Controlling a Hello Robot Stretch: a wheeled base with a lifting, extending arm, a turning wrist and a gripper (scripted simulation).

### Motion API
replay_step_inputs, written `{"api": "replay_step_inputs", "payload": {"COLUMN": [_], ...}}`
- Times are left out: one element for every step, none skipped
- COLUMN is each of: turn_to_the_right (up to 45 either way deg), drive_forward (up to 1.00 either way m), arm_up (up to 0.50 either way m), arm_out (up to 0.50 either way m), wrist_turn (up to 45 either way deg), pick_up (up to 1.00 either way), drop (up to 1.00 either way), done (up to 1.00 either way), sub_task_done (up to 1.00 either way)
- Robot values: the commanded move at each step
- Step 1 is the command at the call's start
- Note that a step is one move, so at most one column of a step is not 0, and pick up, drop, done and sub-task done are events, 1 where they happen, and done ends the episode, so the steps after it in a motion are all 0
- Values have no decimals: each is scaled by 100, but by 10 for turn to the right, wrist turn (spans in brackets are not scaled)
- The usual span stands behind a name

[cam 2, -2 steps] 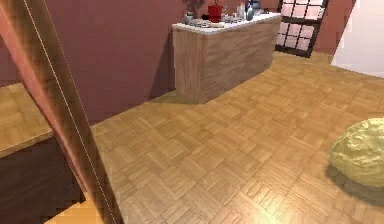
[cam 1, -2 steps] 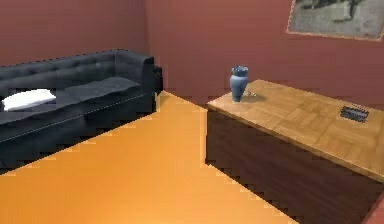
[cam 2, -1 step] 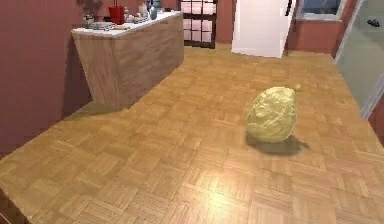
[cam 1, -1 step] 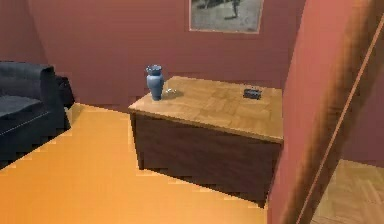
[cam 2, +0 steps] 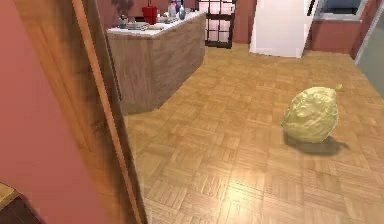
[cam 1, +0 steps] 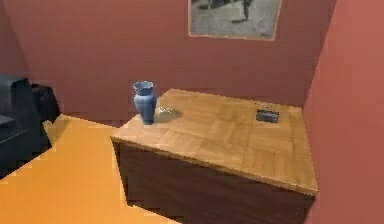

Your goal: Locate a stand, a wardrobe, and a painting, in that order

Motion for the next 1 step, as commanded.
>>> {"api": "replay_step_inputs", "payload": {"turn_to_the_right": [0], "drive_forward": [0], "arm_up": [0], "arm_out": [0], "wrist_turn": [0], "pick_up": [0], "drop": [0], "done": [0], "sub_task_done": [100]}}
